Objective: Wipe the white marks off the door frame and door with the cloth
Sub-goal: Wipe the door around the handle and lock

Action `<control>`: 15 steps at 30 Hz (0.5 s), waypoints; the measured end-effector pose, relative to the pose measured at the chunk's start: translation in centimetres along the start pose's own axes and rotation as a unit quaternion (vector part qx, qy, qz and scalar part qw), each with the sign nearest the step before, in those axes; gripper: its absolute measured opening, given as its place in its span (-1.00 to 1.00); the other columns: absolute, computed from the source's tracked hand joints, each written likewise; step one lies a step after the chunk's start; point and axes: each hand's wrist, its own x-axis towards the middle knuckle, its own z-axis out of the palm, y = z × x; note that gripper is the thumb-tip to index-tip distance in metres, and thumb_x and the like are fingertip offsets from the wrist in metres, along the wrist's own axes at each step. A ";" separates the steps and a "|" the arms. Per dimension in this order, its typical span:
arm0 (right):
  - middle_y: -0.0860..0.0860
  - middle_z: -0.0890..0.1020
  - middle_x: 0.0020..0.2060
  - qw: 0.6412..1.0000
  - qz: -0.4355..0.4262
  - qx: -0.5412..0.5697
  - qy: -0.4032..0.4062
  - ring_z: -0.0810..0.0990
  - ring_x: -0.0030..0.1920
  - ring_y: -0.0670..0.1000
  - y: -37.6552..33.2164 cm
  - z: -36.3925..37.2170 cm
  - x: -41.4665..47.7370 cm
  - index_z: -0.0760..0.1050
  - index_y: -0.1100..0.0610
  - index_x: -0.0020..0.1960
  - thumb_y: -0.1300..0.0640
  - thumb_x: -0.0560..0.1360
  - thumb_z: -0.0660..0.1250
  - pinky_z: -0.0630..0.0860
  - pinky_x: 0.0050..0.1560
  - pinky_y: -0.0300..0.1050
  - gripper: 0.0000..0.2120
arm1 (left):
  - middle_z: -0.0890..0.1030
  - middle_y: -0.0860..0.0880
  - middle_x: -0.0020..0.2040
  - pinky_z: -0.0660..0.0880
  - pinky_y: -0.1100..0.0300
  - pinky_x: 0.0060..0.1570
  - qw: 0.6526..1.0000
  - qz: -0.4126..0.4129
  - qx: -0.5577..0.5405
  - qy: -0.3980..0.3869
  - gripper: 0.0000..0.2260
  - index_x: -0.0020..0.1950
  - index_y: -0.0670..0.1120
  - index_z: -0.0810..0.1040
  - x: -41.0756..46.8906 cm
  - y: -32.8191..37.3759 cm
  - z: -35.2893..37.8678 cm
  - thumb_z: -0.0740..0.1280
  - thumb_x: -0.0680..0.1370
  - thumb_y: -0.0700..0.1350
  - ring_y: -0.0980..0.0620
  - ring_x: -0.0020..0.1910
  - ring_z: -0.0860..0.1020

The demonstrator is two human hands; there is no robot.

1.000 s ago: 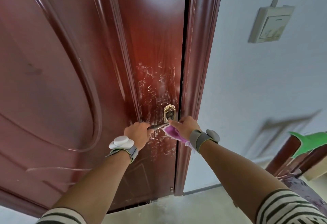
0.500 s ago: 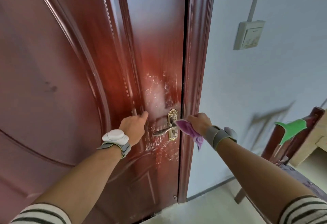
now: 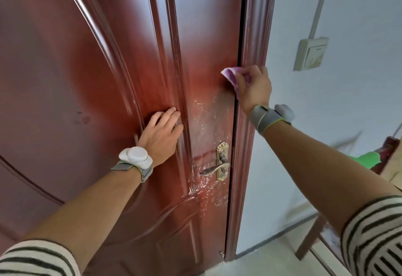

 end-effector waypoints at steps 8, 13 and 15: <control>0.17 0.53 -0.04 0.982 -0.109 -0.143 -0.052 0.54 -0.02 0.22 4.9 3.5 -3.0 0.60 0.20 -0.02 0.13 0.54 0.25 0.52 -0.13 0.01 -0.81 | 0.40 -0.20 0.47 0.16 -0.10 0.50 0.998 0.051 0.042 0.022 -0.68 0.23 -0.19 0.57 -1.1 -2.6 1.0 0.25 0.50 -0.16 -0.14 0.49 0.31; 0.15 0.64 -0.11 0.879 -0.008 -0.388 -0.278 0.62 -0.08 0.21 6.2 2.3 -4.7 0.61 0.16 -0.08 0.04 0.46 0.39 0.50 -0.15 -0.03 -0.82 | 0.39 -0.17 0.49 0.19 -0.07 0.49 0.995 0.063 0.053 0.053 -0.68 0.23 -0.18 0.57 -1.2 -2.9 1.8 0.21 0.54 -0.14 -0.12 0.49 0.33; 0.10 0.61 -0.11 0.926 0.000 -0.311 -0.214 0.59 -0.11 0.15 5.5 1.6 -4.3 0.65 0.06 -0.05 0.05 0.47 0.33 0.44 -0.12 -0.08 -0.85 | 0.39 -0.17 0.49 0.22 -0.07 0.48 0.995 0.062 0.053 0.063 -0.68 0.23 -0.18 0.58 -1.0 -2.9 2.0 0.18 0.55 -0.13 -0.11 0.49 0.34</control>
